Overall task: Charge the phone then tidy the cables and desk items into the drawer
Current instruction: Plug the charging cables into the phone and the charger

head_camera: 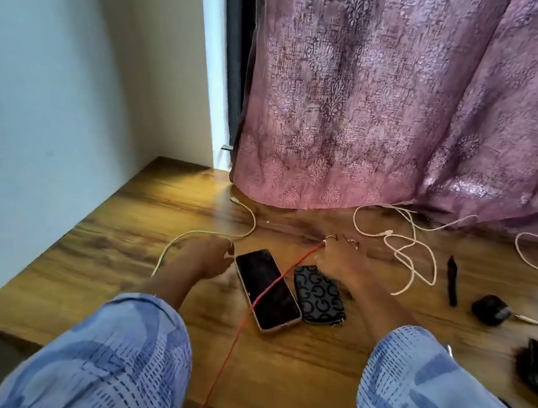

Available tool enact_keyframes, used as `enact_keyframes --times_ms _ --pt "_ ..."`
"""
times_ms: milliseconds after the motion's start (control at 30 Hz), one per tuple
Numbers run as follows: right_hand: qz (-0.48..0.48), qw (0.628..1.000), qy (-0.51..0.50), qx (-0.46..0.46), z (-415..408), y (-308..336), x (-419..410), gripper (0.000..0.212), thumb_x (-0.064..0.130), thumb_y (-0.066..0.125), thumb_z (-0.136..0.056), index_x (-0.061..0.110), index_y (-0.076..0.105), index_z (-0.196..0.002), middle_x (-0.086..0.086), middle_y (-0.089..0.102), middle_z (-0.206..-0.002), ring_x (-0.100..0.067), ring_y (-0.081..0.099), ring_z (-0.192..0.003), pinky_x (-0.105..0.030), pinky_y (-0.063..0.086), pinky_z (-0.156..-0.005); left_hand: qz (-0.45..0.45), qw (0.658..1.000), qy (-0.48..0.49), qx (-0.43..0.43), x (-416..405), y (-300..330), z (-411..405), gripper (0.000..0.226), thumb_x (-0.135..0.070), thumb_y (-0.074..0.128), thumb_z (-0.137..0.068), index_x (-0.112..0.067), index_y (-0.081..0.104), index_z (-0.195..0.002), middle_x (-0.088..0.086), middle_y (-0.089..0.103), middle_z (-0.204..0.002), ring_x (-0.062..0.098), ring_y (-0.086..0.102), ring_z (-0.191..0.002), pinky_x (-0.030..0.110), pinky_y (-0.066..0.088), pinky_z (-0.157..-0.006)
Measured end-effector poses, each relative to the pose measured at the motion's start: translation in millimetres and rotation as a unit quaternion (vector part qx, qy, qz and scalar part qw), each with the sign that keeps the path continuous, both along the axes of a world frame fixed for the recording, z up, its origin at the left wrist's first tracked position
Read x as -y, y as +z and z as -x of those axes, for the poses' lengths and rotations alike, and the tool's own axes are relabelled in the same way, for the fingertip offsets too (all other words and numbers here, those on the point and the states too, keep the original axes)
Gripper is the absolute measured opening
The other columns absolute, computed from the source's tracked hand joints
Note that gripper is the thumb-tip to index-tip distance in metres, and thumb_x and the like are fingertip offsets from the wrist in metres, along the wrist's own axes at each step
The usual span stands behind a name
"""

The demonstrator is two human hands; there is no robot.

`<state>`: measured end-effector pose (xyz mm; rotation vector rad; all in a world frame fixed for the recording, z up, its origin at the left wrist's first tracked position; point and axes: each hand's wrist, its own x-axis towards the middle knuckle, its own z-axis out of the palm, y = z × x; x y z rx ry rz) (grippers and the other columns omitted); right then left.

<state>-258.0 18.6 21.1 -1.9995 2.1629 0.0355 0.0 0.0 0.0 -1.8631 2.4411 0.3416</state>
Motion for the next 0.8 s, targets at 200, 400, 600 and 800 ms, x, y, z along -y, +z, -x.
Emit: enact_keyframes --times_ms 200,400,600,800 --pt "-0.018 0.995 -0.073 0.061 -30 -13 33 0.045 0.033 0.048 -0.087 0.009 0.05 -0.125 -0.018 0.057 -0.128 -0.038 0.051 -0.118 -0.044 0.043 -0.1 -0.032 0.994 -0.033 -0.098 41 -20 5 0.035 -0.033 0.051 -0.094 -0.017 0.056 -0.125 0.012 0.062 -0.121 0.029 0.058 -0.11 0.036 0.046 -0.093" --pt "-0.014 0.985 -0.158 0.061 -54 -32 49 0.033 0.028 0.048 -0.088 0.007 0.062 -0.109 -0.018 0.061 -0.119 -0.035 0.056 -0.112 -0.041 0.046 -0.092 -0.046 0.988 -0.092 -0.117 63 -35 -1 0.039 -0.039 0.05 -0.094 -0.016 0.056 -0.125 0.009 0.064 -0.117 0.026 0.06 -0.106 0.033 0.046 -0.087" --pt "0.053 0.977 -0.194 0.07 -73 -46 61 0.026 0.002 0.046 -0.088 0.004 0.055 -0.112 -0.017 0.051 -0.126 -0.035 0.053 -0.113 -0.04 0.044 -0.091 -0.077 0.977 -0.16 -0.114 75 -32 -4 0.049 -0.043 0.056 -0.09 -0.015 0.051 -0.129 0.005 0.067 -0.112 0.023 0.058 -0.109 0.032 0.044 -0.091" --pt "0.127 0.904 -0.291 0.285 -82 -39 52 0.042 0.0 0.051 -0.085 0.0 0.045 -0.126 -0.018 0.059 -0.117 -0.034 0.055 -0.112 -0.03 0.041 -0.081 -0.086 0.973 -0.135 -0.164 73 -39 -6 0.026 -0.031 0.057 -0.091 -0.016 0.062 -0.111 0.008 0.065 -0.107 0.023 0.06 -0.099 0.029 0.045 -0.084"
